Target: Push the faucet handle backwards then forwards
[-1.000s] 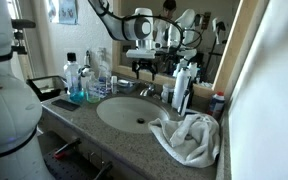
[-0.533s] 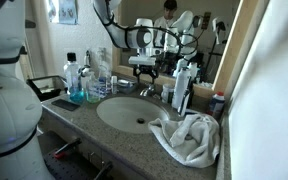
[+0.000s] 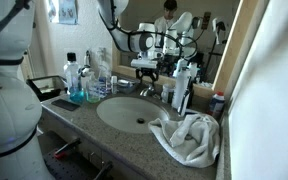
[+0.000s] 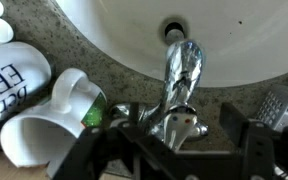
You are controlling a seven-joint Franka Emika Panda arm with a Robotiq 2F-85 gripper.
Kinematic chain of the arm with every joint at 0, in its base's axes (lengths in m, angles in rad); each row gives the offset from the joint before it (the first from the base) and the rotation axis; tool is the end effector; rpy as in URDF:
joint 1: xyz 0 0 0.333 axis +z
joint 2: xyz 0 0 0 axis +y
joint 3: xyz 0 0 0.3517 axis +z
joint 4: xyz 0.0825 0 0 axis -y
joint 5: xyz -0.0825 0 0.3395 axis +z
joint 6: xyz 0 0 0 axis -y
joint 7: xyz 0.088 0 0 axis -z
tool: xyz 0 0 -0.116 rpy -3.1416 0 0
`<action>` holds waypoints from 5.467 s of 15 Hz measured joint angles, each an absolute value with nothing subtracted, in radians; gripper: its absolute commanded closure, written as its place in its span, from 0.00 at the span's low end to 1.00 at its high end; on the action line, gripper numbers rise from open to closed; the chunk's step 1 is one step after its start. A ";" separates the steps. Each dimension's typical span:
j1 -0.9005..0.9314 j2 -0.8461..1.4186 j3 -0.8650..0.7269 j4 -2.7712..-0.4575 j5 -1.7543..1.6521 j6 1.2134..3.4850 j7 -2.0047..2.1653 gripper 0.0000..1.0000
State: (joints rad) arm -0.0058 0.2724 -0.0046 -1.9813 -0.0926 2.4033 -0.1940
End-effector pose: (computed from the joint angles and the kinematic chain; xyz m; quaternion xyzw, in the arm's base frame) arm 0.5938 -0.0072 0.3978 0.9890 0.1231 0.0708 0.0417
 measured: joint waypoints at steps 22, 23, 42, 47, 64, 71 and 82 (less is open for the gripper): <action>-0.013 0.299 0.016 -1.918 -0.070 2.401 -0.194 0.92; -0.013 0.299 0.017 -1.915 -0.071 2.401 -0.194 0.92; -0.011 0.296 0.017 -1.916 -0.074 2.393 -0.194 0.63; -0.003 0.244 0.021 -1.917 -0.074 2.352 -0.194 0.27; 0.019 0.113 0.027 -1.924 -0.073 2.227 -0.194 0.00; 0.004 0.176 0.021 -1.922 -0.073 2.261 -0.194 0.00; -0.020 0.245 0.019 -1.917 -0.065 2.360 -0.194 0.26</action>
State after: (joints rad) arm -0.0203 0.2450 0.0191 -1.9170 -0.0652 2.3598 -0.1940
